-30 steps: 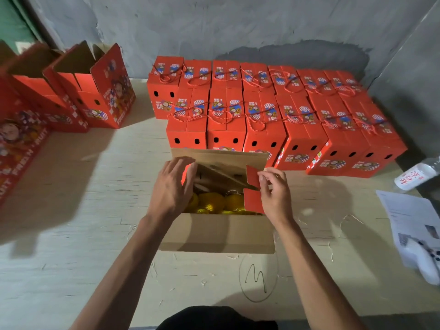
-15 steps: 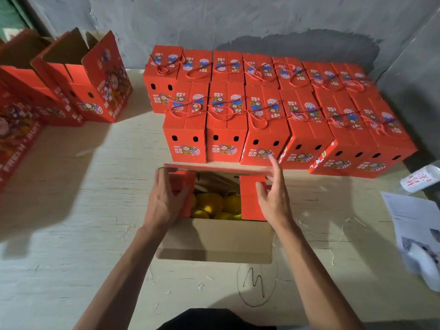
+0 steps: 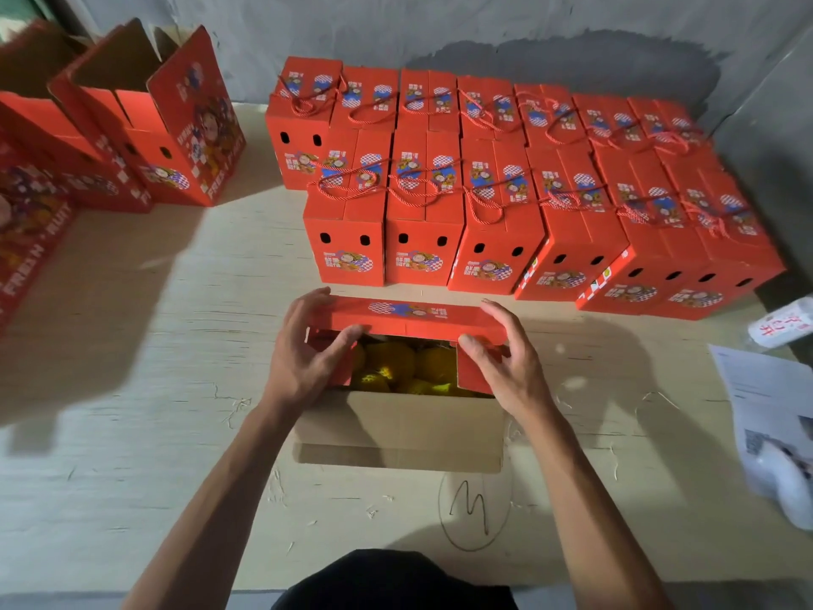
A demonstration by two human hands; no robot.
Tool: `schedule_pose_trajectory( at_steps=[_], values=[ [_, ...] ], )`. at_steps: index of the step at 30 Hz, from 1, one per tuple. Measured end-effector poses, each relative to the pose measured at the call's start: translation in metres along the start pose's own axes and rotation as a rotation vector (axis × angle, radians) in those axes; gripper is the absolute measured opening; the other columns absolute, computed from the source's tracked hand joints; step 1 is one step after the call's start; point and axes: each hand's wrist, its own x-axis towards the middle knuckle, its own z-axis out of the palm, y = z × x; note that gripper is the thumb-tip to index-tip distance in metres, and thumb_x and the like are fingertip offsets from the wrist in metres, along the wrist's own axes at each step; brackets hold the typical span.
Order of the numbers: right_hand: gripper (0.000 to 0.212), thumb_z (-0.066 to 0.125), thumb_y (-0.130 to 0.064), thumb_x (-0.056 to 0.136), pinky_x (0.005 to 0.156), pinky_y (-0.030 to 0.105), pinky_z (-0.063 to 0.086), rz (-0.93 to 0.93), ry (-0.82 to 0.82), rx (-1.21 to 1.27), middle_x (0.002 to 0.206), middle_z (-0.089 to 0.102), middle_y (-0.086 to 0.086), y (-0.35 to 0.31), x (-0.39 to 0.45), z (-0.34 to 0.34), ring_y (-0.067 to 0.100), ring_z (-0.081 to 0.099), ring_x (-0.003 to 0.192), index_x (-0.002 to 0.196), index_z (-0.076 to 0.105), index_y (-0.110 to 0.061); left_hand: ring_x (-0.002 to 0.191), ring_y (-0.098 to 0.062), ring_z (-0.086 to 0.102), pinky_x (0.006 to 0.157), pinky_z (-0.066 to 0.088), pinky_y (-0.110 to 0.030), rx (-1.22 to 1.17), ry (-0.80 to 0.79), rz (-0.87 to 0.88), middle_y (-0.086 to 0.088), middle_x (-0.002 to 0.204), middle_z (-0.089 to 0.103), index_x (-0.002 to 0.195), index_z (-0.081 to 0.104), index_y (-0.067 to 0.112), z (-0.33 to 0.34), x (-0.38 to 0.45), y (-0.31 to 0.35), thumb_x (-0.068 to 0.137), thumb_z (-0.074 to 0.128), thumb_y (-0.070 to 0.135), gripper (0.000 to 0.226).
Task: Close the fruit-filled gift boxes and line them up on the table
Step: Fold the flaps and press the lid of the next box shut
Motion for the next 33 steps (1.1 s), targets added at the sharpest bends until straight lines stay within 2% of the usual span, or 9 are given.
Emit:
schedule_pose_trajectory(
  at_steps=[6,9,14,16,18,20,24,29,33],
  values=[
    [0.055,0.08,-0.051,0.085,0.105,0.006,0.036,-0.103,0.027,-0.108,0.147,0.053,-0.02,0.006,0.013,-0.006,-0.001,0.046,0.139,0.133,0.066,-0.028,0.137,-0.013,0.04,0.113,0.039,-0.035,0.191,-0.14,-0.023,0.006,0.147,0.049,0.134,0.067,0.029,-0.003,0.008,0.001,0.081,0.075,0.053,0.059],
    [0.055,0.081,-0.05,0.083,0.107,0.013,0.042,-0.116,0.034,-0.154,0.149,0.053,-0.018,0.004,0.015,-0.006,-0.007,0.048,0.135,0.132,0.069,-0.028,0.132,-0.019,0.042,0.109,0.038,-0.034,0.274,-0.152,0.025,0.004,0.143,0.054,0.13,0.071,0.029,-0.008,0.015,0.004,0.078,0.074,0.055,0.059],
    [0.058,0.084,-0.047,0.08,0.073,0.002,0.041,-0.11,0.069,-0.171,0.15,0.05,-0.021,-0.001,0.011,-0.005,-0.019,0.053,0.071,0.131,0.071,-0.024,0.121,-0.014,0.043,0.104,0.036,-0.018,0.307,-0.156,0.032,0.014,0.133,0.059,0.121,0.076,0.028,-0.01,0.026,0.0,0.074,0.074,0.058,0.056],
    [0.058,0.085,-0.043,0.08,0.07,0.002,0.04,-0.101,0.065,-0.159,0.15,0.047,-0.022,-0.003,0.01,-0.005,-0.017,0.051,0.063,0.132,0.071,-0.021,0.119,-0.011,0.041,0.103,0.029,-0.005,0.308,-0.178,0.044,0.02,0.133,0.056,0.12,0.076,0.031,-0.01,0.027,-0.003,0.076,0.072,0.058,0.052],
    [0.057,0.085,-0.04,0.081,0.08,0.011,0.041,-0.086,0.059,-0.16,0.152,0.046,-0.02,-0.005,0.009,-0.005,-0.016,0.049,0.061,0.133,0.07,-0.02,0.126,-0.013,0.043,0.106,0.028,-0.006,0.308,-0.201,0.062,0.022,0.137,0.056,0.12,0.075,0.036,-0.013,0.028,-0.008,0.083,0.077,0.045,0.038],
    [0.057,0.084,-0.037,0.083,0.089,0.023,0.045,-0.076,0.045,-0.17,0.154,0.046,-0.018,-0.007,0.006,-0.005,-0.016,0.053,0.069,0.134,0.069,-0.02,0.136,-0.011,0.043,0.113,0.031,-0.017,0.254,-0.237,0.077,0.021,0.142,0.057,0.119,0.074,0.04,-0.02,0.026,-0.015,0.088,0.078,0.032,0.033],
    [0.055,0.082,-0.033,0.086,0.111,0.038,0.049,-0.064,0.017,-0.16,0.157,0.045,-0.016,-0.006,0.0,-0.004,-0.004,0.052,0.133,0.137,0.066,-0.019,0.146,-0.009,0.041,0.12,0.031,-0.022,0.037,-0.273,0.104,0.014,0.141,0.063,0.116,0.078,0.029,-0.026,0.014,-0.027,0.091,0.076,0.018,0.028],
    [0.052,0.08,-0.04,0.087,0.109,0.005,0.031,-0.052,-0.011,-0.16,0.155,0.045,-0.023,-0.003,0.004,-0.01,-0.015,0.038,0.138,0.135,0.068,-0.022,0.144,-0.006,0.043,0.114,0.033,-0.013,-0.099,-0.215,0.007,0.016,0.135,0.066,0.105,0.082,0.034,-0.021,0.013,-0.033,0.087,0.08,0.023,0.021],
    [0.037,0.069,-0.033,0.098,0.111,0.009,0.036,-0.089,0.038,-0.15,0.153,0.049,-0.016,0.001,0.003,-0.007,-0.008,0.044,0.139,0.132,0.07,-0.018,0.143,-0.006,0.044,0.111,0.037,-0.015,-0.04,-0.206,0.019,0.017,0.133,0.066,0.102,0.082,0.036,-0.022,0.014,-0.033,0.087,0.08,0.03,0.015]
  ],
)
